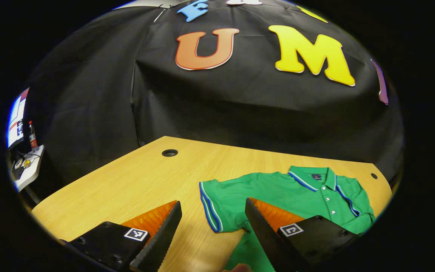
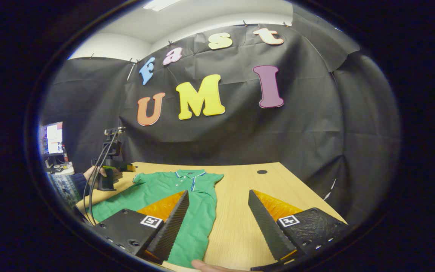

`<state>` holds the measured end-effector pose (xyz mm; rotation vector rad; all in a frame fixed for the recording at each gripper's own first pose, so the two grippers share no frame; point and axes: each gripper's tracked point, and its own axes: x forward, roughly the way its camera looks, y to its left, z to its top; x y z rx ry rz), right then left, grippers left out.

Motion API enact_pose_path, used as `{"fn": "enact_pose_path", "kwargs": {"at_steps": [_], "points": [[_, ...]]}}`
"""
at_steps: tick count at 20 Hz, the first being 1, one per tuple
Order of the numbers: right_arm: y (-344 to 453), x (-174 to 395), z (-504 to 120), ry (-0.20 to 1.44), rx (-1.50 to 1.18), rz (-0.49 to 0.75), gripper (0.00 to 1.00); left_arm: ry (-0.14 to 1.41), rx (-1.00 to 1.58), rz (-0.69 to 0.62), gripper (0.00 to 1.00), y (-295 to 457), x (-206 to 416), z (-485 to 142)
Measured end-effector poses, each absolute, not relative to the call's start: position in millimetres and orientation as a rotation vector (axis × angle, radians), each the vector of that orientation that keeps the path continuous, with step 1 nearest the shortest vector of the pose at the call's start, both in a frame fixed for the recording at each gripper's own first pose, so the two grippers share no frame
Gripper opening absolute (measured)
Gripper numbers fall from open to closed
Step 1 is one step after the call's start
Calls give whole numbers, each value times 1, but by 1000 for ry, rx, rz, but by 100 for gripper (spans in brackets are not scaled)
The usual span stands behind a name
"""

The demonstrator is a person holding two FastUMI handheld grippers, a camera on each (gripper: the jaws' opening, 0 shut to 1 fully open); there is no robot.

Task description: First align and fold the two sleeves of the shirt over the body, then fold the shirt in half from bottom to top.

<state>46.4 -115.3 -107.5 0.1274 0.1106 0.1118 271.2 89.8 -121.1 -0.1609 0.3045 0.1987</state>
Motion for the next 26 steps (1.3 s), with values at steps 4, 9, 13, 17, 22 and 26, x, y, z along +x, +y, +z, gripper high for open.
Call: {"fn": "enact_pose_path", "kwargs": {"at_steps": [4, 9, 13, 17, 22, 26], "points": [[-117, 44, -112, 116, 154, 116, 91, 377, -303, 224, 100, 109, 312, -139], [-119, 47, -120, 123, 156, 124, 95, 449, -424, 180, 94, 101, 336, -160], [-121, 46, -120, 127, 219, 134, 100, 469, -349, 219, 89, 102, 341, -169], [-122, 47, -119, 105, 270, 143, 91, 481, -283, 229, 66, 107, 343, -171], [-125, 51, -122, 111, 267, 119, 95, 512, -204, 211, 29, 103, 346, -173], [-124, 47, -122, 106, 235, 120, 96, 511, -147, 232, 8, 95, 345, -165]]}}
